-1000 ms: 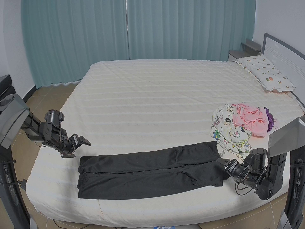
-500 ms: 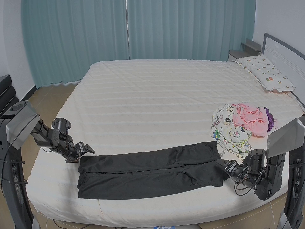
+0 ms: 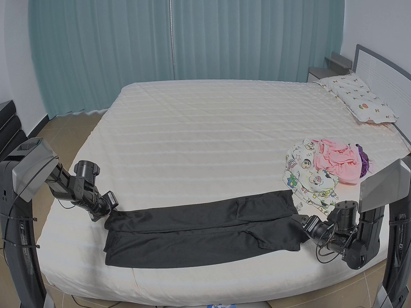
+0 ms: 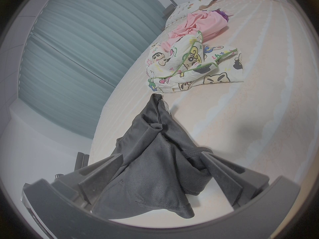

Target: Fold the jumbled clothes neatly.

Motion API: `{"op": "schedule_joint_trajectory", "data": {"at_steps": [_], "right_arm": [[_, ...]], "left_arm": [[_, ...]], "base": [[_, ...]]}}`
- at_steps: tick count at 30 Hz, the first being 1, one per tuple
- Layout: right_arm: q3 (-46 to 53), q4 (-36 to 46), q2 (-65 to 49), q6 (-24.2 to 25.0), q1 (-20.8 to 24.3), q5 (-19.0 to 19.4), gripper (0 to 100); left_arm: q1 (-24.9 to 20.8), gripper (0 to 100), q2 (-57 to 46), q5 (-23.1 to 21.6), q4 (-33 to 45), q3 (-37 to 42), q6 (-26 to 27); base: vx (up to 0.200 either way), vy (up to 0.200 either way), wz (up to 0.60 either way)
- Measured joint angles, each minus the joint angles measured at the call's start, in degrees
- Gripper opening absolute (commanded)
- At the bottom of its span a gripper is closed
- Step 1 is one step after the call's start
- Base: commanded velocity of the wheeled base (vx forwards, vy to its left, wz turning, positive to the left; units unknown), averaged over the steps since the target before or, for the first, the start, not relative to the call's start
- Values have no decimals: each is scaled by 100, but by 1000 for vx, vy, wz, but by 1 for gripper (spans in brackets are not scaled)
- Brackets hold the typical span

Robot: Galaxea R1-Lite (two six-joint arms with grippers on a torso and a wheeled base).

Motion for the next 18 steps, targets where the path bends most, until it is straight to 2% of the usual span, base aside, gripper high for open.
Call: {"op": "schedule_joint_trajectory", "data": {"at_steps": [9,10,18], "right_arm": [[9,0,0,2,0,2,100],[4,2,0,2,0,2,100],[0,0,0,4,-1,2,100]], "left_arm": [[140,0,-68,-40,-88,2,-325],[149,100,-77,-44,-88,9,-334],[179,100,-121,-90,-99,39,-338]], "base": [[0,0,0],[0,0,0],[0,0,0]]}}
